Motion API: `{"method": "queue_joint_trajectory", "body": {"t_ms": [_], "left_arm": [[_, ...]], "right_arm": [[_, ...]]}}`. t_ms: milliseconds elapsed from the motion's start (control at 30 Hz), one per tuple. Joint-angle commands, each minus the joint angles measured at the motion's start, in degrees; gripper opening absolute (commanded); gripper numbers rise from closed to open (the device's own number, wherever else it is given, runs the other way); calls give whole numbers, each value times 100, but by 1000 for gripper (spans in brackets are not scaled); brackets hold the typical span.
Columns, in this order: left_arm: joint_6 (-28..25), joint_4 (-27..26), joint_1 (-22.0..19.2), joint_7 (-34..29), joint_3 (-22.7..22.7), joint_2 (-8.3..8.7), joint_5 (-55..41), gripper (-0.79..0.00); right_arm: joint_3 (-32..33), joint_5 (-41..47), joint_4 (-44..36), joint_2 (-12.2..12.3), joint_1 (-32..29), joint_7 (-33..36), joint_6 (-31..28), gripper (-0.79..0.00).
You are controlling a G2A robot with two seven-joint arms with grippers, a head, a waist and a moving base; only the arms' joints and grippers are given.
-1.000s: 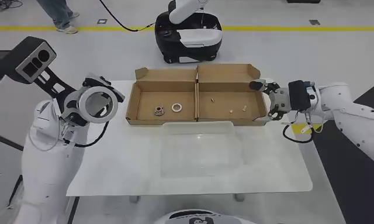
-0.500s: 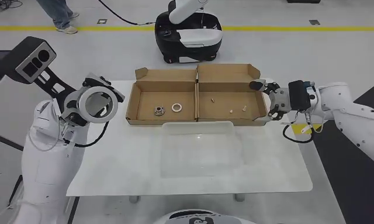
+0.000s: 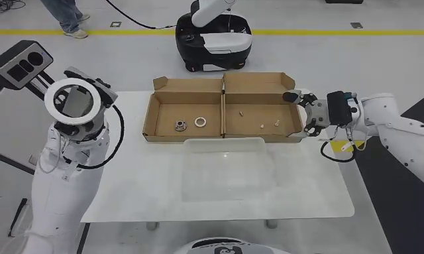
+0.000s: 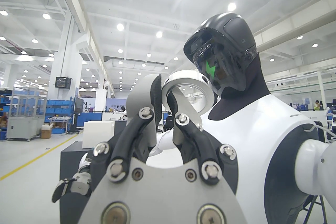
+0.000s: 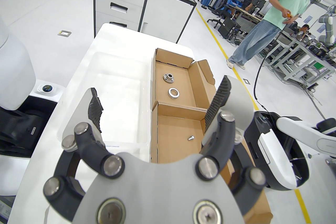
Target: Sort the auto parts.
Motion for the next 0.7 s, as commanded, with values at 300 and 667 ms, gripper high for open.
{"method": "queue_joint_trajectory", "body": {"t_ms": [300,667], "left_arm": [[288,21,-54,-660,-228,44,978,-785],[246,-94,47,-249,-156,27,635,-785]], "right_arm": [[0,0,1,0,0,0,0,0],[0,0,1,0,0,0,0,0]]}}
